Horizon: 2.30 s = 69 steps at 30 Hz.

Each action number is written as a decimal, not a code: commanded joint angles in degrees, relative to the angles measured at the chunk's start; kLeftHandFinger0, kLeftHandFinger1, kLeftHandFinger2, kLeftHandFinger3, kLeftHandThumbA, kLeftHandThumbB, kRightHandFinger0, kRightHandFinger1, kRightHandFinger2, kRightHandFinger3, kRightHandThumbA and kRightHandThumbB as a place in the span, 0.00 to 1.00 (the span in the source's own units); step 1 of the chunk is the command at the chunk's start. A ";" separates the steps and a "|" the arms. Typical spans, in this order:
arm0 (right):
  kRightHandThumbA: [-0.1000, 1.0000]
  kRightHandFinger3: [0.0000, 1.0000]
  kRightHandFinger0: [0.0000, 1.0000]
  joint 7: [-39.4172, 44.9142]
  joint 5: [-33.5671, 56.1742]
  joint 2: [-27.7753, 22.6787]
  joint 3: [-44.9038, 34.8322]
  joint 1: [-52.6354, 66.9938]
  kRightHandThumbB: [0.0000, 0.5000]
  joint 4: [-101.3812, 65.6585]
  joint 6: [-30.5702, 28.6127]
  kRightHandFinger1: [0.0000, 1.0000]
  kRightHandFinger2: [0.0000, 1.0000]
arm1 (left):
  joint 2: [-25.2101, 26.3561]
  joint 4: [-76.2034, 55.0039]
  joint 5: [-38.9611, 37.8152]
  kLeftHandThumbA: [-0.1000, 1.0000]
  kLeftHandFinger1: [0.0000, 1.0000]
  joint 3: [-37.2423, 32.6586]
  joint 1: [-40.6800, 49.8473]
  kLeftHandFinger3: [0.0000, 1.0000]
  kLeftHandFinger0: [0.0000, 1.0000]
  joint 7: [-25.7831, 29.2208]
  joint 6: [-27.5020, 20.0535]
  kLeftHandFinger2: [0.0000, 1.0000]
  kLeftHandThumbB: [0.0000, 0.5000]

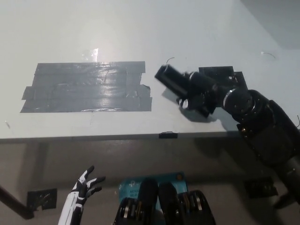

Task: A person hands a stapler to the robot and the robot grabs it with its right hand and places it on the desk infront of it

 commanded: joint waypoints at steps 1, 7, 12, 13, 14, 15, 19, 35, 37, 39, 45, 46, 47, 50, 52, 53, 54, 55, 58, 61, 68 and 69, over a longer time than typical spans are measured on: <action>0.02 0.86 0.16 5.29 -0.15 -1.77 0.24 -2.38 0.30 -0.83 0.16 0.60 0.85 | 0.64 -1.33 -0.48 1.00 0.87 -0.07 -0.86 0.93 0.82 -0.90 -0.41 0.75 0.82; 0.21 0.91 0.16 6.63 -0.16 -0.99 -0.35 -2.65 0.30 0.11 0.25 0.61 0.88 | 0.65 -1.03 -1.22 1.00 0.82 -0.14 -1.45 0.88 0.77 -1.20 -0.56 0.71 0.80; 0.60 1.00 0.40 7.91 1.07 0.36 -3.23 -2.48 0.58 -0.80 0.25 0.83 1.00 | 0.86 -0.54 -1.41 1.00 0.79 -0.22 -1.95 0.84 0.75 -1.40 -1.16 0.67 0.78; 0.61 1.00 0.39 8.02 1.31 0.51 -3.70 -2.41 0.59 -0.97 0.25 0.81 1.00 | 0.92 -0.50 -1.39 1.00 0.79 -0.23 -2.03 0.84 0.75 -1.42 -1.23 0.67 0.78; 0.64 1.00 0.74 7.94 2.04 0.81 -4.69 -2.04 0.66 -1.61 0.25 1.00 1.00 | 0.92 -0.58 -1.17 1.00 0.78 -0.26 -2.03 0.83 0.75 -1.35 -1.03 0.66 0.78; 0.64 1.00 0.74 7.84 2.54 1.08 -5.55 -1.74 0.66 -2.04 0.25 1.00 1.00 | 0.94 -0.58 -0.85 1.00 0.78 -0.29 -2.05 0.83 0.75 -1.28 -1.02 0.66 0.78; 0.77 1.00 1.00 5.82 2.55 1.43 -6.62 -1.00 0.75 -4.28 -1.56 1.00 1.00 | 0.88 -0.51 -0.66 1.00 0.75 -0.34 -2.29 0.76 0.74 -1.40 -1.17 0.64 0.80; 1.00 1.00 1.00 -1.57 -0.58 2.43 -11.59 0.15 0.99 -10.59 -7.76 1.00 1.00 | 0.84 0.33 -0.72 1.00 0.72 -0.33 -2.96 0.63 0.73 -2.00 -1.86 0.64 0.80; 1.00 1.00 1.00 -2.42 -0.31 2.25 -13.01 -0.02 0.95 -12.15 -7.80 1.00 1.00 | 0.88 0.40 -0.53 1.00 0.72 -0.36 -3.07 0.62 0.73 -2.01 -2.09 0.64 0.78; 1.00 1.00 1.00 -2.92 0.27 1.72 -14.67 -0.40 0.95 -14.74 -7.49 1.00 1.00 | 0.92 0.46 -0.35 1.00 0.72 -0.34 -3.27 0.62 0.72 -1.94 -2.24 0.64 0.77; 1.00 1.00 1.00 -3.20 6.66 -0.15 -26.34 -1.28 0.95 -34.14 -3.04 1.00 1.00 | 0.73 -0.37 0.23 1.00 0.73 0.17 -4.77 0.68 0.70 -1.33 -0.65 0.64 0.81; 1.00 1.00 1.00 -3.02 7.07 -0.49 -27.19 -0.77 0.91 -36.76 -2.42 1.00 1.00 | 0.71 -0.35 0.08 1.00 0.74 0.20 -4.75 0.69 0.71 -1.37 -0.77 0.65 0.79; 1.00 1.00 1.00 -2.60 8.81 -0.41 -29.03 0.31 0.84 -41.22 -0.97 1.00 1.00 | 0.72 -0.33 -0.11 1.00 0.75 0.22 -4.74 0.70 0.73 -1.45 -0.98 0.67 0.79; 0.95 1.00 1.00 -2.64 16.39 1.20 -33.79 6.56 0.88 -53.34 0.25 1.00 1.00 | 0.81 -0.30 -0.36 1.00 0.78 0.15 -4.90 0.74 0.75 -1.72 -1.08 0.71 0.81; 0.98 1.00 1.00 -3.40 17.38 2.09 -34.39 12.88 0.89 -61.51 0.25 1.00 1.00 | 0.78 -0.55 -0.78 1.00 0.80 0.29 -4.85 0.78 0.77 -1.85 -0.61 0.74 0.82; 0.98 1.00 1.00 -3.43 17.13 2.26 -34.35 14.50 0.89 -63.34 0.25 1.00 1.00 | 0.80 -0.60 -0.87 1.00 0.80 0.32 -4.84 0.78 0.77 -1.89 -0.57 0.74 0.82; 1.00 1.00 1.00 -3.42 17.04 2.49 -34.28 17.21 0.85 -65.87 0.25 1.00 1.00 | 0.79 -0.50 -0.96 1.00 0.83 0.33 -4.95 0.80 0.78 -1.94 -0.61 0.77 0.81; 1.00 1.00 1.00 -3.55 17.73 3.12 -33.97 22.50 0.79 -68.73 -0.88 1.00 1.00 | 0.74 -0.27 -0.99 1.00 0.87 0.30 -5.08 0.84 0.80 -1.96 -0.73 0.82 0.80; 0.98 1.00 1.00 -3.39 18.11 4.42 -32.21 32.77 0.81 -69.87 -4.28 1.00 1.00 | 0.76 0.05 -1.09 1.00 0.93 0.34 -4.97 0.89 0.84 -2.00 -0.79 0.89 0.81; 0.98 1.00 1.00 -2.47 18.05 5.38 -30.20 42.66 0.84 -66.08 -8.60 1.00 1.00 | 0.79 0.13 -1.56 1.00 0.98 0.47 -4.45 0.91 0.87 -2.15 -0.49 0.94 0.83; 0.96 1.00 1.00 -2.25 20.46 9.23 -29.38 55.67 0.70 -53.09 -18.72 1.00 1.00 | 0.88 1.11 -1.25 1.00 1.00 0.33 -3.71 0.92 0.88 -2.12 -1.48 0.97 0.85; 0.96 1.00 1.00 -2.22 20.52 9.51 -29.22 56.27 0.69 -51.84 -19.82 1.00 1.00 | 0.84 1.22 -1.32 1.00 1.00 0.36 -3.59 0.92 0.88 -2.09 -1.56 0.97 0.85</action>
